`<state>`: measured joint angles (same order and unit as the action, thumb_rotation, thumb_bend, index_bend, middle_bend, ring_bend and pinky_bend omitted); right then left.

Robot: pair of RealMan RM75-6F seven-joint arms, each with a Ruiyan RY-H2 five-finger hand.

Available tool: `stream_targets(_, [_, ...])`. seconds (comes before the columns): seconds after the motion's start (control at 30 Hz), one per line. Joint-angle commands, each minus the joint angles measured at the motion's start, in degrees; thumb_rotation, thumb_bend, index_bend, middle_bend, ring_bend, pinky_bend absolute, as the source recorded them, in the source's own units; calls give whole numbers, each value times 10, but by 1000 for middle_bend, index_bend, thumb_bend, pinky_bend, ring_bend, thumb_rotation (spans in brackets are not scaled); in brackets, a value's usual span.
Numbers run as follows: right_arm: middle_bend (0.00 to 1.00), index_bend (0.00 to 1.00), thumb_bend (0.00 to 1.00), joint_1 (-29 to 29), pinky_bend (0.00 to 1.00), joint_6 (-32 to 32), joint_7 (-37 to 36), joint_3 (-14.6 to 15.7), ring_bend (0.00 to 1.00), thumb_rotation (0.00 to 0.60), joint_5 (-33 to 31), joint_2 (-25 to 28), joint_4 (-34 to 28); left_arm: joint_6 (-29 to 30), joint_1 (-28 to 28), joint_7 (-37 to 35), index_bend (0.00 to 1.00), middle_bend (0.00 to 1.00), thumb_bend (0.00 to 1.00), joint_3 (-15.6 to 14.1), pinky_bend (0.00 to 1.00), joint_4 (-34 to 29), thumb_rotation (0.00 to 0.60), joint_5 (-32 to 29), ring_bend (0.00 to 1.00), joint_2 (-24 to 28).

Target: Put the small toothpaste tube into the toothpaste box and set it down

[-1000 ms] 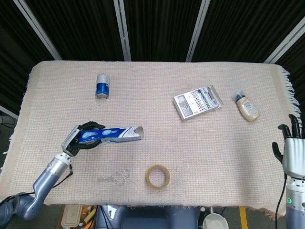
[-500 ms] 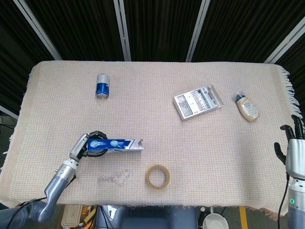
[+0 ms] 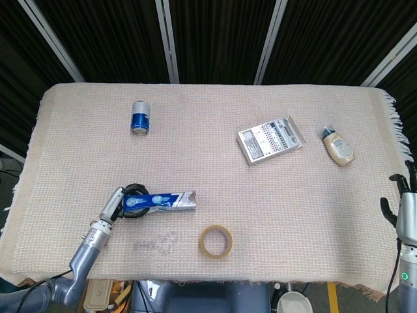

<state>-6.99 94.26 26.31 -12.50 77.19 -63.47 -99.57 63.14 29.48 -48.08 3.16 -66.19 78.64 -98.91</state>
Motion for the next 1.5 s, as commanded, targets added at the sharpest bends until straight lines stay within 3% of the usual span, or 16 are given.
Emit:
stream_targets(0.03, [197,405,263,0,0,0,3,-2,139,600,-1,1,-2,-28,32,78,368,348,368,29,160,1,600,-7,95,-1])
stream_targets(0.1, [197,406,263,-1,0,-1,6,-2,141,600,-3,1,-5,-32,33,112,264,233,295,30,122,-28,600,-8,36,20])
stream_targets(0.17, [196,409,263,-1,0,-1,10,-2,142,600,-3,0,-9,-38,34,140,227,183,246,32,109,-57,600,-12,10,40])
stream_targets(0.33, [196,415,262,-2,0,2,27,-2,142,600,1,0,-19,-54,32,230,205,140,202,37,106,-149,600,-40,0,104])
stream_targets(0.53, [197,415,263,-3,0,7,38,-4,142,600,4,1,-34,-56,16,265,189,129,201,36,106,-258,600,-57,0,197])
stream_targets(0.6, [197,415,262,-1,0,2,33,0,142,600,2,2,-41,-44,5,298,189,134,201,28,106,-276,600,-54,0,230])
stream_targets(0.73, [196,415,259,1,0,-28,-41,18,142,600,14,1,-54,48,-29,496,187,147,203,8,109,-254,600,-51,0,258])
stream_targets(0.87, [194,371,257,1,0,-46,-112,43,142,600,54,-12,-19,116,-61,572,197,164,204,5,115,-254,600,-51,2,266])
stream_targets(0.97, [178,332,250,-1,0,-70,-148,63,142,600,70,-19,21,146,-82,574,208,166,204,4,115,-251,600,-46,3,281])
stream_targets(1.17, [170,313,244,-10,0,-108,-205,75,131,600,68,-30,85,200,-117,502,218,183,204,13,115,-222,600,-20,17,288])
stream_targets(1.33, [170,313,243,-12,0,-129,-174,76,131,600,46,-38,140,206,-133,475,226,187,204,12,117,-209,600,-13,22,289])
stream_targets(1.5, [172,313,243,-15,0,-144,-166,77,130,600,37,-43,153,202,-138,484,226,189,204,11,117,-211,600,-8,23,292])
